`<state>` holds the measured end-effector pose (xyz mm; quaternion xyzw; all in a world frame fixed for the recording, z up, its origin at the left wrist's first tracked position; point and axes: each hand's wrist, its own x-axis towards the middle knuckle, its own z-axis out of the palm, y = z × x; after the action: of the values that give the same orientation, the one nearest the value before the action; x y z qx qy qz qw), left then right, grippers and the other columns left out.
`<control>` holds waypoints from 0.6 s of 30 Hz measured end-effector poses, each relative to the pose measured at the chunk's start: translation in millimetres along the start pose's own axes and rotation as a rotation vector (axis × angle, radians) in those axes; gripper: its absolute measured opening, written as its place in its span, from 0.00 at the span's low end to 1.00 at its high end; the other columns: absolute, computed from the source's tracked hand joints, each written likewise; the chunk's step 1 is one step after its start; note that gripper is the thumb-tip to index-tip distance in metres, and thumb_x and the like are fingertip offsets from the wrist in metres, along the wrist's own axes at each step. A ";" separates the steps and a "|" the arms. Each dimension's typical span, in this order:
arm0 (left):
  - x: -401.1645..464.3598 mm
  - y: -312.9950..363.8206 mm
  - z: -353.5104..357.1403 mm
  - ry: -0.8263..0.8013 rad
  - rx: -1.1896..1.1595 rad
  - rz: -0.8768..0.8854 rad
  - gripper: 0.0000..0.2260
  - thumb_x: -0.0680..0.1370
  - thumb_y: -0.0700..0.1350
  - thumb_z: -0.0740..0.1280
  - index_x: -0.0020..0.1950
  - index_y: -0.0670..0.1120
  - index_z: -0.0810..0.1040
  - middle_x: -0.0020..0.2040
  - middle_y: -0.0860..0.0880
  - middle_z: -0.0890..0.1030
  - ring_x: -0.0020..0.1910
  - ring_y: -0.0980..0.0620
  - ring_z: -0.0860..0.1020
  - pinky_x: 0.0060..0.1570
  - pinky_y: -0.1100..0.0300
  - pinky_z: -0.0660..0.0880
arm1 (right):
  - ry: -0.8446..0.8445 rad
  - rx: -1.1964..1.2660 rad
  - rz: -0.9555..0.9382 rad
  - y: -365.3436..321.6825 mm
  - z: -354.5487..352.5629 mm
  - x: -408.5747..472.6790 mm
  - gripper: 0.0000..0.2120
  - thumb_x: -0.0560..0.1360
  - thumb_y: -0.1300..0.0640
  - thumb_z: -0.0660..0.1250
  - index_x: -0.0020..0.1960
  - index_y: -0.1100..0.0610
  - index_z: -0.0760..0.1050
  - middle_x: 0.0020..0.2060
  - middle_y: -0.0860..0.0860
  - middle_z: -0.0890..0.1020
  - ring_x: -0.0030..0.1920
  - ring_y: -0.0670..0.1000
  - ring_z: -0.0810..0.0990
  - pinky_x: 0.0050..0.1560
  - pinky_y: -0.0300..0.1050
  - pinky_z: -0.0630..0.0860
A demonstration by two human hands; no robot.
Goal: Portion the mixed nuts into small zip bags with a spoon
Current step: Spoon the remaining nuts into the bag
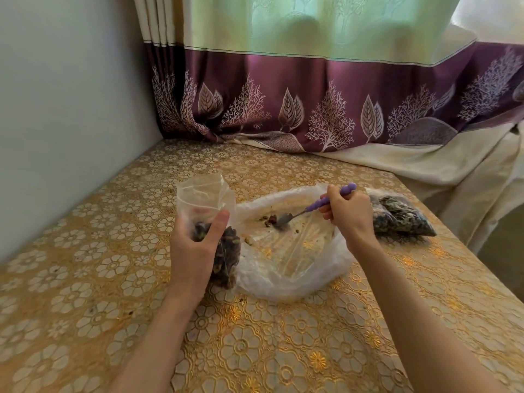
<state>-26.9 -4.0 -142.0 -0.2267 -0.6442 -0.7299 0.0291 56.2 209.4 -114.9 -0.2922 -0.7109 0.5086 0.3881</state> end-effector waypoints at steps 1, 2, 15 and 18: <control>0.0 0.2 0.0 0.000 -0.001 -0.002 0.14 0.69 0.57 0.69 0.49 0.50 0.77 0.46 0.51 0.83 0.48 0.53 0.81 0.52 0.54 0.77 | -0.007 0.008 0.004 -0.2 -1.0 0.3 0.23 0.79 0.57 0.59 0.27 0.56 0.78 0.32 0.55 0.84 0.30 0.46 0.76 0.38 0.41 0.72; -0.1 0.4 -0.2 -0.001 -0.004 -0.005 0.13 0.69 0.56 0.69 0.48 0.50 0.77 0.46 0.50 0.83 0.48 0.53 0.81 0.53 0.52 0.77 | -0.011 0.018 0.006 -0.4 -2.3 0.2 0.22 0.79 0.57 0.59 0.28 0.56 0.78 0.31 0.55 0.84 0.29 0.46 0.75 0.36 0.39 0.71; -0.3 2.9 0.1 -0.003 0.015 -0.006 0.21 0.69 0.57 0.69 0.56 0.46 0.76 0.50 0.50 0.82 0.50 0.54 0.80 0.56 0.51 0.76 | 0.007 0.068 0.059 0.5 11.1 -5.7 0.19 0.78 0.59 0.60 0.31 0.61 0.80 0.30 0.53 0.84 0.26 0.42 0.75 0.30 0.36 0.70; -0.2 2.0 -0.2 -0.006 0.018 -0.006 0.20 0.69 0.57 0.69 0.55 0.47 0.76 0.49 0.52 0.82 0.50 0.55 0.80 0.55 0.53 0.76 | 0.026 0.096 0.053 -0.1 23.6 -6.7 0.20 0.78 0.58 0.61 0.29 0.60 0.79 0.27 0.52 0.83 0.25 0.42 0.76 0.28 0.34 0.71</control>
<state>-26.1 -4.6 -140.2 -0.2267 -0.6515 -0.7234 0.0272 39.6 192.2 -120.8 -0.2986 -0.6727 0.5482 0.3973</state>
